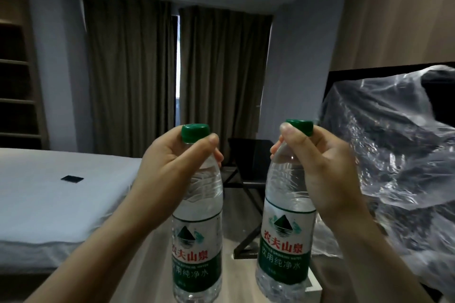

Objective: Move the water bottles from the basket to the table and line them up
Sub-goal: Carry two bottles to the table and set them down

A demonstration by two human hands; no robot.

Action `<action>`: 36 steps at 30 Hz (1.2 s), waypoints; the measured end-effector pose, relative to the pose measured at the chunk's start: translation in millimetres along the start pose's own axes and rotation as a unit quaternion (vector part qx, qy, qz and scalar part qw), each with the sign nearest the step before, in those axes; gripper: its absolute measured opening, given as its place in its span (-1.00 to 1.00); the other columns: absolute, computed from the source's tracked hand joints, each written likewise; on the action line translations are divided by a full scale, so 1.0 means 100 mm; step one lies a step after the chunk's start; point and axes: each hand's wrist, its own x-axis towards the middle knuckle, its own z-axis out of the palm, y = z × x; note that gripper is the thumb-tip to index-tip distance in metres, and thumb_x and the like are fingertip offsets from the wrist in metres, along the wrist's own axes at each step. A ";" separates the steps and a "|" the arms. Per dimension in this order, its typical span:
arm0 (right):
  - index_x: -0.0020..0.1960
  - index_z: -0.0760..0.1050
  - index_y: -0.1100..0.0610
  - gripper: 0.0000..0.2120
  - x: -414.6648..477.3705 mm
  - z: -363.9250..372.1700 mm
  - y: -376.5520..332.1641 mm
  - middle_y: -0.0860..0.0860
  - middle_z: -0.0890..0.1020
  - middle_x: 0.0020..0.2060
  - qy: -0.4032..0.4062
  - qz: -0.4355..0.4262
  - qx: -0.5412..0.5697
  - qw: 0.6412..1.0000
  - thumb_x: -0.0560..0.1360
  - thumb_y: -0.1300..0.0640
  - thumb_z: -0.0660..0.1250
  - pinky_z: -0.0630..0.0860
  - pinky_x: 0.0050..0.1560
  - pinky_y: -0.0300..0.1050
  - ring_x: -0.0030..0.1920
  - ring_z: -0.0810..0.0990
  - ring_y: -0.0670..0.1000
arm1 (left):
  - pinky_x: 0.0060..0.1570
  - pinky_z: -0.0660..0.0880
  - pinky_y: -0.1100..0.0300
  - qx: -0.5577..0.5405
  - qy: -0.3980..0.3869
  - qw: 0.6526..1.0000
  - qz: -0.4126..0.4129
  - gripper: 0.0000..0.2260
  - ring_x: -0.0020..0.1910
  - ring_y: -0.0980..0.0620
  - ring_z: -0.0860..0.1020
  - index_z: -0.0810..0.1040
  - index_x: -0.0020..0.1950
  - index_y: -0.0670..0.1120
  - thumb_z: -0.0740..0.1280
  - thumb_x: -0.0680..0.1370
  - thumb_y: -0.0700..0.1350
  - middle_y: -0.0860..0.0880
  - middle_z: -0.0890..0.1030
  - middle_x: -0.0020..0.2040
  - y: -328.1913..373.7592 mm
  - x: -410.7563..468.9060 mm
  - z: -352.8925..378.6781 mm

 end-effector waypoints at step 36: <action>-0.26 0.56 0.13 -0.74 4.29 1.20 4.44 -0.01 0.65 -0.37 0.020 -0.032 -0.020 0.999 0.52 -0.01 0.33 0.44 -0.33 -0.46 -0.35 0.62 -0.11 | -0.33 0.53 0.32 0.069 0.050 0.996 -0.020 -0.75 -0.30 0.08 0.61 0.60 -0.25 -0.10 0.30 0.51 0.04 -0.05 0.64 -0.27 -4.26 4.59 0.47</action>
